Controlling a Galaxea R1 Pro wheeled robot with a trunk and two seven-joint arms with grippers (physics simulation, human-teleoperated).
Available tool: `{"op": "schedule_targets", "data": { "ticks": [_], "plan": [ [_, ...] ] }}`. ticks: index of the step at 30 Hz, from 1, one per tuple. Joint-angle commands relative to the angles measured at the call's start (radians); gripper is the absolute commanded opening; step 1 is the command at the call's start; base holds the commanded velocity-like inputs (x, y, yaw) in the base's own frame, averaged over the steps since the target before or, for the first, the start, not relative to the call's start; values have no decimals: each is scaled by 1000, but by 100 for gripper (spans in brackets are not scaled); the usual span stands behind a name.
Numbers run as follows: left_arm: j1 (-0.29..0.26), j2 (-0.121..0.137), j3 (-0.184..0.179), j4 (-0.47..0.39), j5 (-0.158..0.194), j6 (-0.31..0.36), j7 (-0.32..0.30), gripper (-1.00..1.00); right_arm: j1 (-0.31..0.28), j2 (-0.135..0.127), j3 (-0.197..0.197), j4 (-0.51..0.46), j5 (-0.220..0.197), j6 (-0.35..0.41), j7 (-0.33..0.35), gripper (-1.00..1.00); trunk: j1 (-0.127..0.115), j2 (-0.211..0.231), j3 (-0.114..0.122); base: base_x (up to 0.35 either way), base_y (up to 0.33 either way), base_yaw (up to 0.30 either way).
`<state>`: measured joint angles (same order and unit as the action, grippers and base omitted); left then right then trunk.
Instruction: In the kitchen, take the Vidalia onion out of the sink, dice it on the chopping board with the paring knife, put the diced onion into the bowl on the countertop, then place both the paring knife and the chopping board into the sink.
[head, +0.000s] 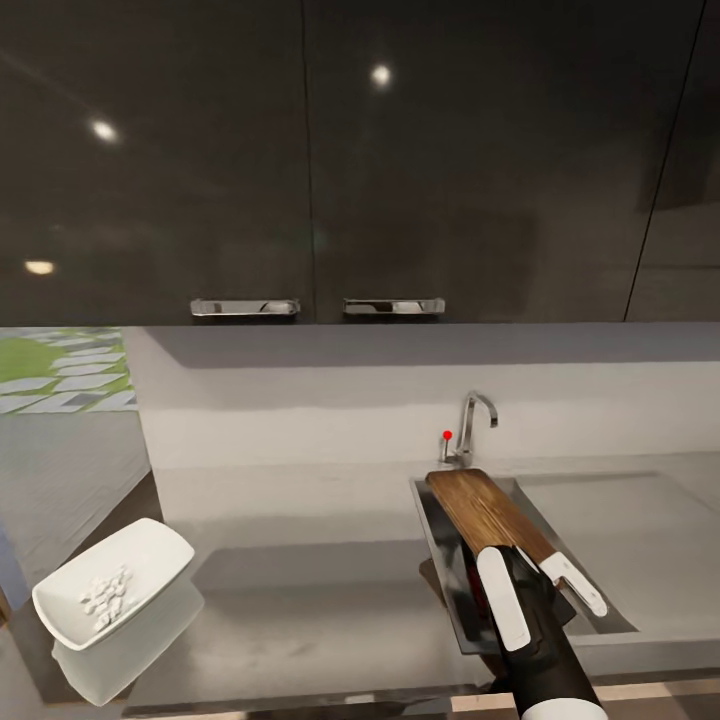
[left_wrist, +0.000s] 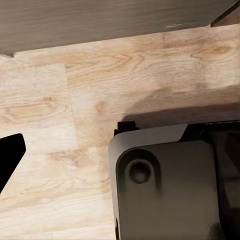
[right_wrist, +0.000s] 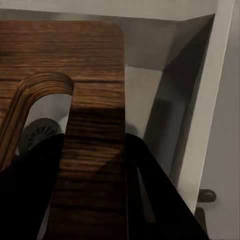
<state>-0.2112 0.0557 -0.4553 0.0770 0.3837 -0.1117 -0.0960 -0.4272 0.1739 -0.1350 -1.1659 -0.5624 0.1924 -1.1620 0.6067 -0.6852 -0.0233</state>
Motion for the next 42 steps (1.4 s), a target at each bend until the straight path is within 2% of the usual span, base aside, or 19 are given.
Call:
{"op": "schedule_targets", "data": {
  "ticks": [1,9,13,20,35,42],
  "plan": [
    [-2,0,-8,4,11,-6,-7,100,-1,1,-1,1,0,10,-3,-100,0,-2,-2,1,0,0],
    [-1,-1,-9,5,11,-1,-7,100,-1,1,-6,93,2,0,-6,-100,0,-2,-2,0,0,0],
    [-1,-3,-8,4,11,0,-7,100,-1,1,-13,98,4,-1,-10,-100,0,-2,-2,0,0,0],
    [-1,-4,-8,4,11,0,-7,100,-1,0,-31,98,3,-2,-70,-100,0,-2,-2,92,-76,0],
    [-1,-7,-8,4,11,0,-7,100,-1,-6,-26,106,12,-3,-73,-100,0,-2,-2,89,-80,0],
    [-1,-10,-8,4,11,0,-7,100,-1,-3,-15,214,60,-98,-68,-100,0,-2,-2,0,0,0]
  ]
}}
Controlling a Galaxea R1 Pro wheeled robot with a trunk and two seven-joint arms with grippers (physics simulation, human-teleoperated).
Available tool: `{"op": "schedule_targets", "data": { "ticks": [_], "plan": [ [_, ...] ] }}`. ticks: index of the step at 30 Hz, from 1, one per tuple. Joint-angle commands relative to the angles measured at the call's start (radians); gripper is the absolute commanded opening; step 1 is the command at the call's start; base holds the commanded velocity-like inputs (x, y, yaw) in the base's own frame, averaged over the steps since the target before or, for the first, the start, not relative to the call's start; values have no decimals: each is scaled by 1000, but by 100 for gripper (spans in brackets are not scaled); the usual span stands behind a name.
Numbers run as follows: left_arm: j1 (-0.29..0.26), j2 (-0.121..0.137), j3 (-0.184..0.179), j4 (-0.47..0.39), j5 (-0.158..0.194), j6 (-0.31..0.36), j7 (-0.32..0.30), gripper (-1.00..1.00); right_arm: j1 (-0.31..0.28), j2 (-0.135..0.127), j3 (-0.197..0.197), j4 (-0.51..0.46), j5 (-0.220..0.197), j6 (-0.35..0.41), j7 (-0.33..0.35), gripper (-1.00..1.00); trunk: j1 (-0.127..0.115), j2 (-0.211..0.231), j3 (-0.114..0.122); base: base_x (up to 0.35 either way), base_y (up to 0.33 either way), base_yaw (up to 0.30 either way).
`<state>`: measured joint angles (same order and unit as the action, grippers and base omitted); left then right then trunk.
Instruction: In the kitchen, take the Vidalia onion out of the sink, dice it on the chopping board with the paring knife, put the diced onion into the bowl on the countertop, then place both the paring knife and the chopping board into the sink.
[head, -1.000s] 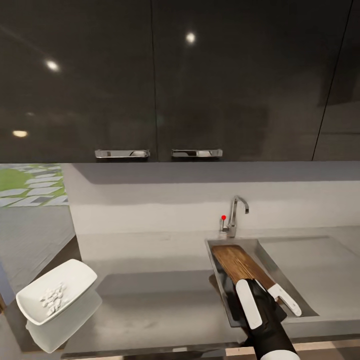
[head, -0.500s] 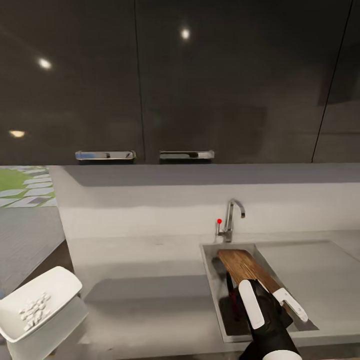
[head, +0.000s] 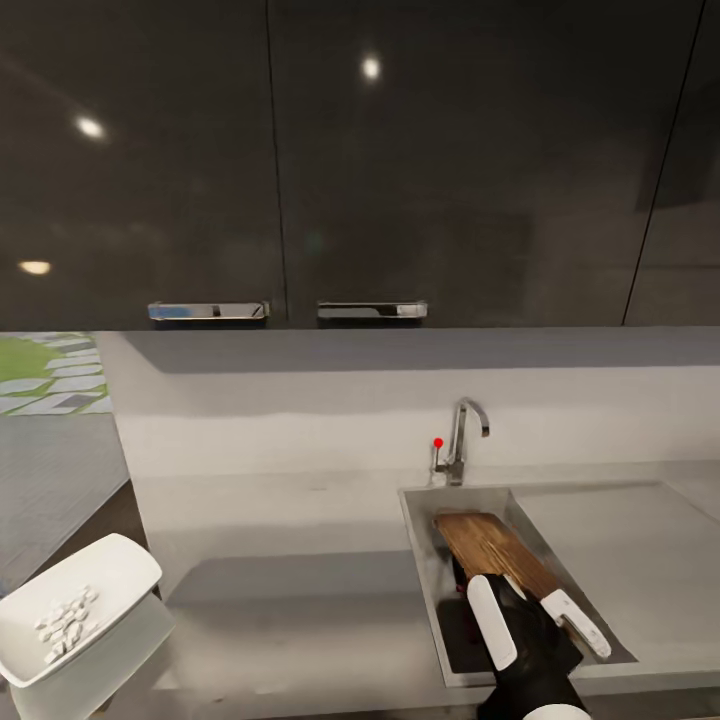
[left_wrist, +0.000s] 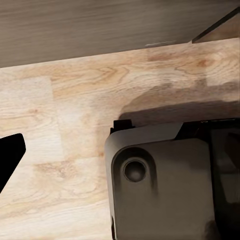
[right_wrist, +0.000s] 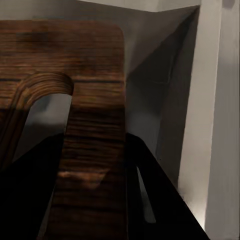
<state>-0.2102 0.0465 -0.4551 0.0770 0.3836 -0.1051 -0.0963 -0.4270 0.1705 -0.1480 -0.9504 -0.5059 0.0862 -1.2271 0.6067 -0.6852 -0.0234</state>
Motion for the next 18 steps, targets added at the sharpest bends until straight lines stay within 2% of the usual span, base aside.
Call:
{"op": "schedule_targets", "data": {
  "ticks": [1,2,3,7,11,18],
  "plan": [
    [-2,0,-8,4,11,-7,-7,100,-1,1,11,9,5,6,1,-100,0,-2,-2,0,0,0],
    [-2,-1,-8,4,11,-7,-8,100,-1,0,21,15,5,4,2,-100,0,-2,-2,0,0,0],
    [-2,-1,-8,4,11,-7,-8,100,-1,0,53,34,6,-7,4,-100,0,-2,-2,0,0,0],
    [-2,-1,-8,4,11,-6,-8,100,-1,0,91,65,7,-58,5,-100,0,-2,-2,0,0,0],
    [-2,-1,-8,4,11,-6,-8,100,-1,0,97,69,10,-68,5,-100,0,-2,-2,13,-42,0],
    [-2,-1,-8,4,11,-6,-8,100,-1,0,97,70,12,-69,5,-100,0,-2,-2,154,-179,0]
  ]
}}
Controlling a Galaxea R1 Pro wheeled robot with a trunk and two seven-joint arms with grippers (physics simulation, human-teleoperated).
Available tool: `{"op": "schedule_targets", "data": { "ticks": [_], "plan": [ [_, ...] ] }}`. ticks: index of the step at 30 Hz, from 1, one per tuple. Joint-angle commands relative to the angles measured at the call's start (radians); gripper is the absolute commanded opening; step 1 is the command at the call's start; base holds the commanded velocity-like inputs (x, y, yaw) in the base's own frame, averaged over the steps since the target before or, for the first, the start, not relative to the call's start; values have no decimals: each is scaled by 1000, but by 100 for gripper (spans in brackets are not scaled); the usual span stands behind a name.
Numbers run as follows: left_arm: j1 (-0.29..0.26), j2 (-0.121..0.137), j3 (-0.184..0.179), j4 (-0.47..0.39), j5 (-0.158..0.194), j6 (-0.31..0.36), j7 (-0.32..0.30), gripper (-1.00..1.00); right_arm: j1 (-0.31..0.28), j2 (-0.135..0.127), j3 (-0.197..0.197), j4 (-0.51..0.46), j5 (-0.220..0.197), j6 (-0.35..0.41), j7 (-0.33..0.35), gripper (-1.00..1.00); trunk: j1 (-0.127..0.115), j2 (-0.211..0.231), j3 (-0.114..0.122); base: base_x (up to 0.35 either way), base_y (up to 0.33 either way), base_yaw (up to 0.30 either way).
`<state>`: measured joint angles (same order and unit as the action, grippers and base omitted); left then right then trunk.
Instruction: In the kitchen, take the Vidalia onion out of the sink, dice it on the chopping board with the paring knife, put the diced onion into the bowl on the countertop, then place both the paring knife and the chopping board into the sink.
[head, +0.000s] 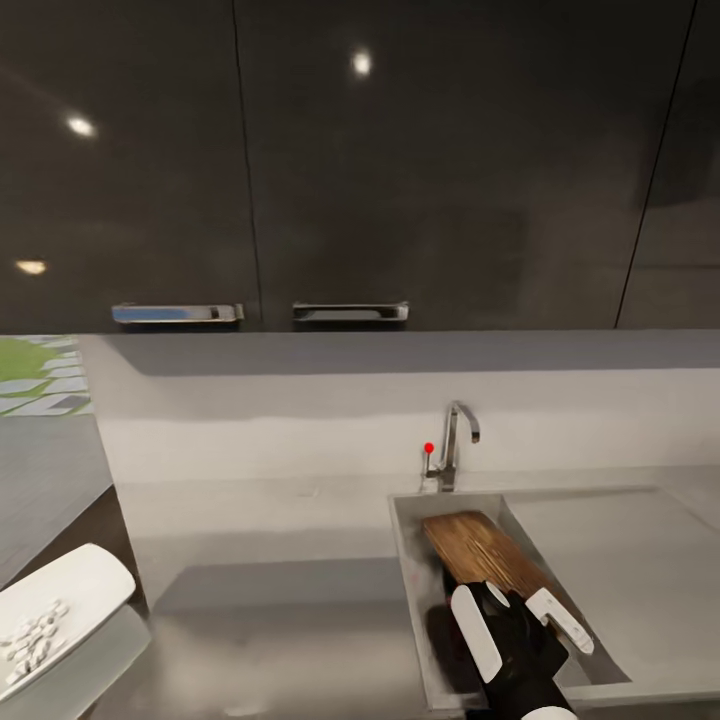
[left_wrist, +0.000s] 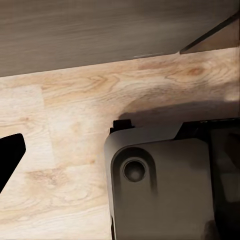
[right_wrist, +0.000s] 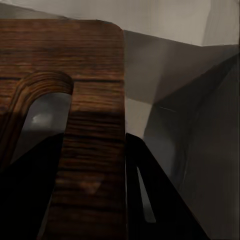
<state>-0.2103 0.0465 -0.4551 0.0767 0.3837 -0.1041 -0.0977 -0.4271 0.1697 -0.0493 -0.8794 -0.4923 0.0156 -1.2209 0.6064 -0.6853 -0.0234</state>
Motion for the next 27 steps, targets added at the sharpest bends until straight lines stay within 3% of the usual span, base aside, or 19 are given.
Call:
{"op": "schedule_targets", "data": {
  "ticks": [1,9,27],
  "plan": [
    [-2,0,-8,5,11,-7,-7,100,-1,0,-1,-1,-2,1,-2,-100,1,-2,-2,186,-200,0],
    [-1,0,-8,5,11,17,-7,100,-1,5,2,58,-3,1,28,-100,1,-2,-2,81,-91,0],
    [-1,-1,-8,5,11,18,-7,100,-1,5,4,62,-5,0,55,-100,1,-2,-2,0,0,0]
  ]
}}
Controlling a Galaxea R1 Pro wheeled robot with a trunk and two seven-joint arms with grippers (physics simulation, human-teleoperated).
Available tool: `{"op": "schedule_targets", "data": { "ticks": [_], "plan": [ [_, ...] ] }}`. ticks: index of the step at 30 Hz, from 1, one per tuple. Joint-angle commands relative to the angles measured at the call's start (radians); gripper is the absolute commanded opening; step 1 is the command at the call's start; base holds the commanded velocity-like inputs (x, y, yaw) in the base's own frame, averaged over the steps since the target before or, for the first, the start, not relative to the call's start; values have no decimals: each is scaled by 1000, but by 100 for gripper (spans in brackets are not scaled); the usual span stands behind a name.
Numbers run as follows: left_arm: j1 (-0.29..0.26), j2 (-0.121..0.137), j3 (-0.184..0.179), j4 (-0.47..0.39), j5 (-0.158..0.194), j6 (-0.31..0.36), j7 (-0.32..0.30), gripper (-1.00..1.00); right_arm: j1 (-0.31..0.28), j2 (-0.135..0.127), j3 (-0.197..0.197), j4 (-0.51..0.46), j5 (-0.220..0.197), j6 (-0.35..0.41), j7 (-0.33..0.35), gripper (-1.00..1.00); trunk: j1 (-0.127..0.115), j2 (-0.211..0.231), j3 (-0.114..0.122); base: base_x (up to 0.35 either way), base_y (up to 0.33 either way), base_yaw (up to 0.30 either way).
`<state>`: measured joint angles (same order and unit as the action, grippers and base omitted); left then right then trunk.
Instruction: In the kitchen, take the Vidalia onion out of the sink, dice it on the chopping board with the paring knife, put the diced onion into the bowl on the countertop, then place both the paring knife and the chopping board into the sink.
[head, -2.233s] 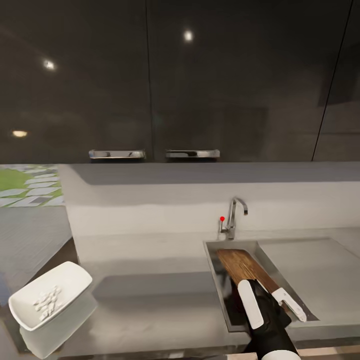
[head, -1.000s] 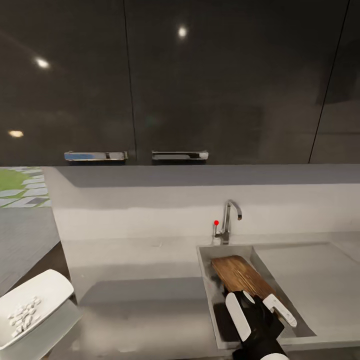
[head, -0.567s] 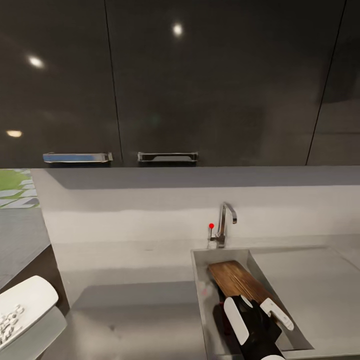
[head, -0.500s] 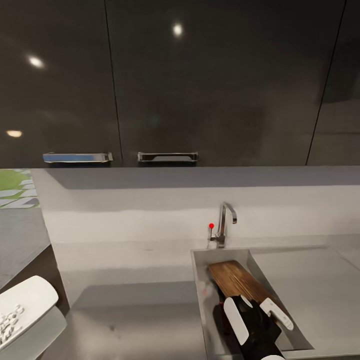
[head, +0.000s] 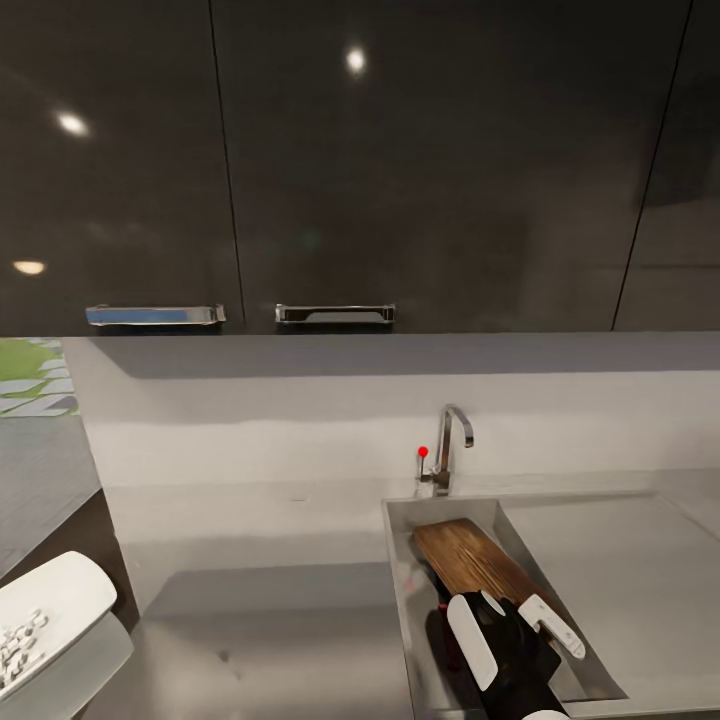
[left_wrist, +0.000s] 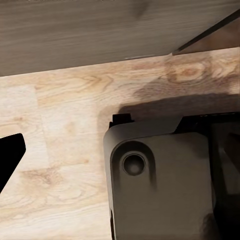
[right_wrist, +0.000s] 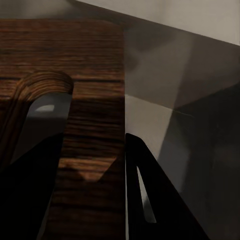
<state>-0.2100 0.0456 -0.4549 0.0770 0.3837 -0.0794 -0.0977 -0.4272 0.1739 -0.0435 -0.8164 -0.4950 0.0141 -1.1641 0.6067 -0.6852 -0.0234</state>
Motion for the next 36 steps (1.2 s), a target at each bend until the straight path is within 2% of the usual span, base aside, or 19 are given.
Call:
{"op": "schedule_targets", "data": {
  "ticks": [1,8,12,17,21,36],
  "plan": [
    [-2,-1,-8,4,11,-6,-7,100,-1,1,-2,-1,-2,1,-2,-100,0,-2,-2,0,0,0],
    [-2,-1,-9,4,11,-6,-7,100,-1,1,-2,-1,-2,1,-2,-100,0,-2,-2,0,0,0],
    [2,-11,-8,6,11,-2,-7,100,-1,1,-2,-1,-2,1,-2,-100,0,-2,-2,0,0,0],
    [57,-25,-8,6,11,4,-47,100,-1,1,-2,-1,-2,1,-2,-100,0,-2,-2,0,0,0],
    [75,-26,-8,6,11,4,-59,100,-1,1,-3,-1,-2,2,-2,-100,0,-2,-2,0,0,0],
    [80,-26,-8,4,11,4,-60,100,-1,1,-4,-1,-2,1,-2,-100,0,-2,-2,0,0,0]
  ]
}}
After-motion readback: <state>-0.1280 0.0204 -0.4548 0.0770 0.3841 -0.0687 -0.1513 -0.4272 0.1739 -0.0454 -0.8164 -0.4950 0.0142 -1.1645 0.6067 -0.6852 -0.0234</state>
